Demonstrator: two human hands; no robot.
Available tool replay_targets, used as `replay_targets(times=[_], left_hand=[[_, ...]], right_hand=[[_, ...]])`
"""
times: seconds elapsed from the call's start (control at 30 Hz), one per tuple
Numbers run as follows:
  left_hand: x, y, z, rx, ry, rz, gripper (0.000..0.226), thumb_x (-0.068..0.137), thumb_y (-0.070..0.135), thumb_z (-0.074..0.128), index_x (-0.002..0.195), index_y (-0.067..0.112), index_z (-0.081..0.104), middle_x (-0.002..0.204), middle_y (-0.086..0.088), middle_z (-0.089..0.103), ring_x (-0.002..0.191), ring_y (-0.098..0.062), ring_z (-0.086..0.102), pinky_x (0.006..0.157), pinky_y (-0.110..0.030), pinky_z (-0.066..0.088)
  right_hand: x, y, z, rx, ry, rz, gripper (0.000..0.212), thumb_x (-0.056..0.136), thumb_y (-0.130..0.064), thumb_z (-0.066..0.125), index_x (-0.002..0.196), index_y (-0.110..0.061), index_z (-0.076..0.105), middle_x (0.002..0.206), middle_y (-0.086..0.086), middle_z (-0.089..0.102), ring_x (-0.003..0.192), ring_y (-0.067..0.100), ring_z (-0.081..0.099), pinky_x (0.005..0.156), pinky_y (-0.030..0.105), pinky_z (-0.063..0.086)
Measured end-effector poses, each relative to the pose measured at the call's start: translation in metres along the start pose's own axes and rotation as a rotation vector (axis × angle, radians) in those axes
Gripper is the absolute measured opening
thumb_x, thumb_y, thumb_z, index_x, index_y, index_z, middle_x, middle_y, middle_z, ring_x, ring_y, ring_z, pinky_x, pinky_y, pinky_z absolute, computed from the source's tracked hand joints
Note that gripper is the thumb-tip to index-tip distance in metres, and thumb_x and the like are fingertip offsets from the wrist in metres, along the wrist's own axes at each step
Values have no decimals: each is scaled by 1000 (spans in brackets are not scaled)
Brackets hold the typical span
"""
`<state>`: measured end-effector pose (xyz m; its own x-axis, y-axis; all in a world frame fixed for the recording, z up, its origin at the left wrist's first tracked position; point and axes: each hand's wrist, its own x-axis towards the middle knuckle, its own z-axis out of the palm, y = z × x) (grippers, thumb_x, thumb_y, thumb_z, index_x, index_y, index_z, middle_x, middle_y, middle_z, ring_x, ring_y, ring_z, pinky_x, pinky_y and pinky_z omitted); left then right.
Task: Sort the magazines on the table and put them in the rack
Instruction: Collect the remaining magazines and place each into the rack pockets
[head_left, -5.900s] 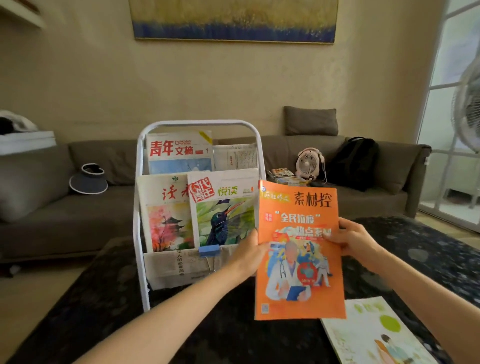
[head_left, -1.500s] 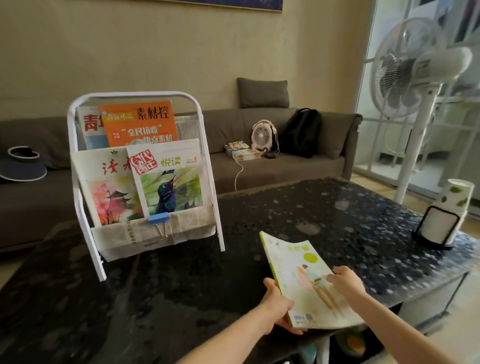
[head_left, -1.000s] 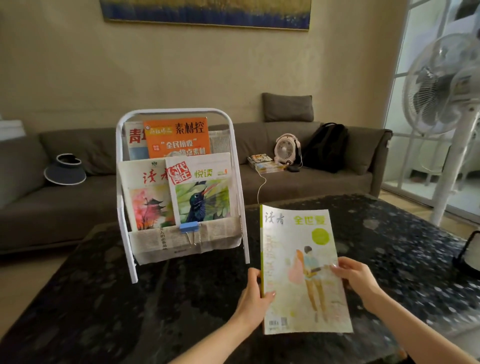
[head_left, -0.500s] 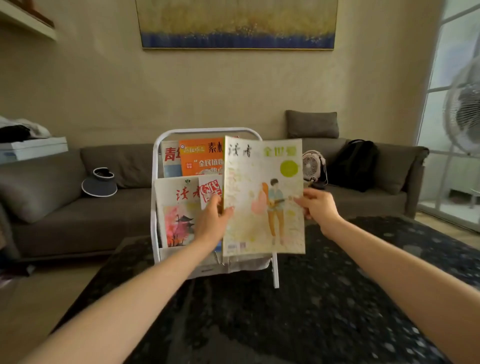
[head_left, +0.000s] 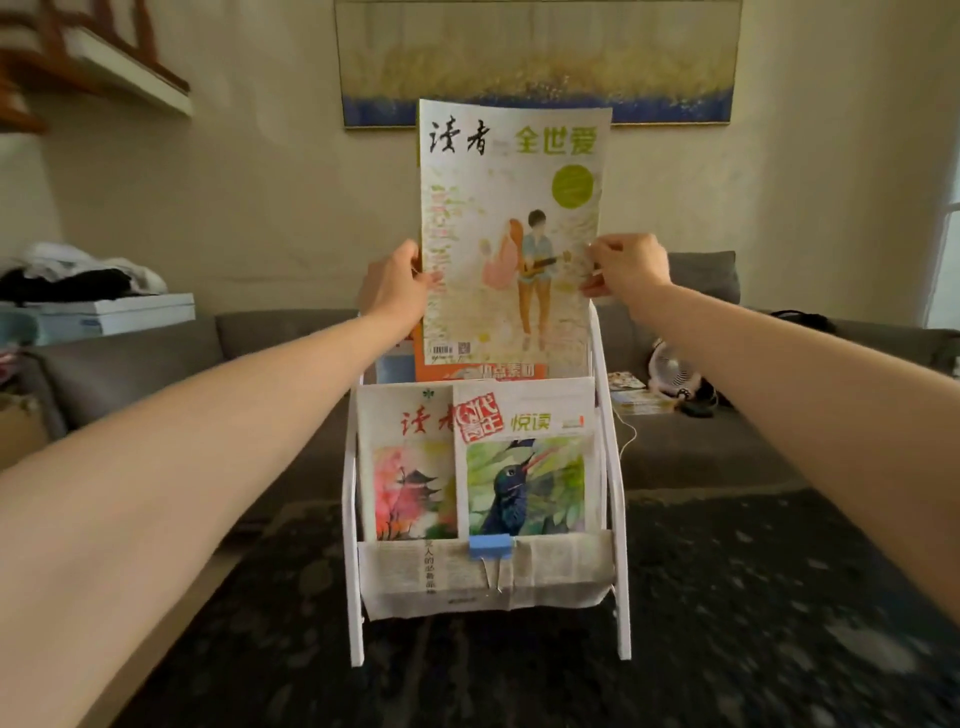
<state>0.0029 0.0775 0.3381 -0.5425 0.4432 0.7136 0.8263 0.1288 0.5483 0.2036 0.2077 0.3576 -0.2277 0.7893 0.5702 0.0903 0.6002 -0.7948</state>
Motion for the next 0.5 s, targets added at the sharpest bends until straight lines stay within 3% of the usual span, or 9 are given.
replay_targets(times=[0.07, 0.2, 0.33, 0.43, 0.5], left_hand=[[10, -2, 3, -46, 1, 13, 15, 92, 15, 56, 84, 10, 44, 87, -9, 59, 78, -25, 57, 69, -33, 48], [21, -13, 17, -29, -11, 6, 12, 93, 15, 53, 84, 10, 47, 89, -9, 64, 83, -34, 66, 70, -51, 58], [14, -23, 34, 24, -45, 6, 10, 96, 17, 49, 90, 10, 50, 93, -12, 65, 80, -33, 64, 71, -48, 57], [9, -34, 49, 7, -84, -30, 7, 97, 15, 47, 92, 12, 52, 104, -12, 65, 89, -30, 64, 74, -48, 57], [7, -41, 58, 20, -114, -53, 14, 97, 17, 47, 106, 10, 57, 105, -12, 66, 84, -30, 63, 76, -46, 56]], right_hand=[[10, 1, 7, -18, 9, 3, 23, 92, -16, 49, 80, -11, 68, 81, 10, 67, 57, 20, 66, 67, 33, 61], [26, 14, 17, -21, 39, 8, 25, 95, -20, 49, 91, -8, 71, 86, 9, 68, 48, 11, 63, 60, 23, 58], [32, 35, 24, -54, 30, 4, 23, 96, -22, 51, 81, -12, 66, 86, 10, 67, 31, 0, 57, 47, 14, 53], [31, 47, 31, -94, 3, 24, 35, 95, -27, 49, 65, -14, 59, 90, 18, 71, 52, 16, 68, 70, 32, 61], [28, 52, 36, -116, -31, 47, 36, 95, -34, 48, 74, -9, 63, 94, 20, 72, 74, 30, 72, 84, 41, 58]])
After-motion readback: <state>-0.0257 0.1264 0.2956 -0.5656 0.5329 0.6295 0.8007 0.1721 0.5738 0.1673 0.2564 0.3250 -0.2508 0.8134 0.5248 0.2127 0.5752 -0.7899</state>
